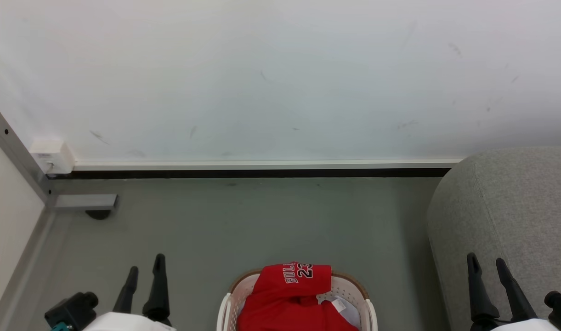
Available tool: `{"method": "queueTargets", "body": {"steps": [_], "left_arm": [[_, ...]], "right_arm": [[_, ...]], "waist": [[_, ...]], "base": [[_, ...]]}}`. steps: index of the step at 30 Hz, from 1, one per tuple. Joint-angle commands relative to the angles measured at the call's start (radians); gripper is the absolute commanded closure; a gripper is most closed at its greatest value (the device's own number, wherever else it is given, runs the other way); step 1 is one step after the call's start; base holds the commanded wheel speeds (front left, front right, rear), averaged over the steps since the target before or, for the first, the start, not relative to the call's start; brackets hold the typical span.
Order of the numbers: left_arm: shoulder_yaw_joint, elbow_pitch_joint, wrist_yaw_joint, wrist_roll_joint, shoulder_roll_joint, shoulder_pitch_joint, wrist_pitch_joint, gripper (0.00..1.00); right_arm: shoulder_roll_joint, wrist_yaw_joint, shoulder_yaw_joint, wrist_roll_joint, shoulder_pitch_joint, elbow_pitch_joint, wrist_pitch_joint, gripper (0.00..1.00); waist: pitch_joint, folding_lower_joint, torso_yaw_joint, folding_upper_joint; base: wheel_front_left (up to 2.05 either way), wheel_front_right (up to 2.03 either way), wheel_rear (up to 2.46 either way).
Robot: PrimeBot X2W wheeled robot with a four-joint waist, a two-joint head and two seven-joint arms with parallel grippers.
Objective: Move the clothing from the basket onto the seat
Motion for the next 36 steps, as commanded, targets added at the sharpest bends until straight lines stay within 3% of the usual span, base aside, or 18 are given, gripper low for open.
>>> {"method": "queueTargets", "body": {"steps": [1, 21, 36], "left_arm": [[-0.003, -0.015, 0.008, 0.032, 0.015, 0.000, -0.011, 0.00], [-0.087, -0.058, 0.075, 0.262, 0.085, 0.024, -0.065, 0.00], [-0.112, -0.053, 0.100, 0.373, 0.104, 0.039, -0.098, 0.00]], "right_arm": [[-0.009, 0.001, 0.003, -0.032, -0.003, -0.008, -0.012, 0.00], [-0.009, 0.001, 0.003, -0.255, 0.014, 0.001, -0.065, 0.00], [0.003, 0.001, -0.028, -0.347, 0.030, 0.016, -0.100, 0.00]], "waist": [[0.000, 0.0000, 0.000, 0.0000], [-0.002, 0.0000, 0.006, 0.0000], [-0.008, 0.0000, 0.010, 0.0000]], "base": [[0.00, 0.00, 0.00], [0.00, 0.00, 0.00], [0.00, 0.00, 0.00]]}}
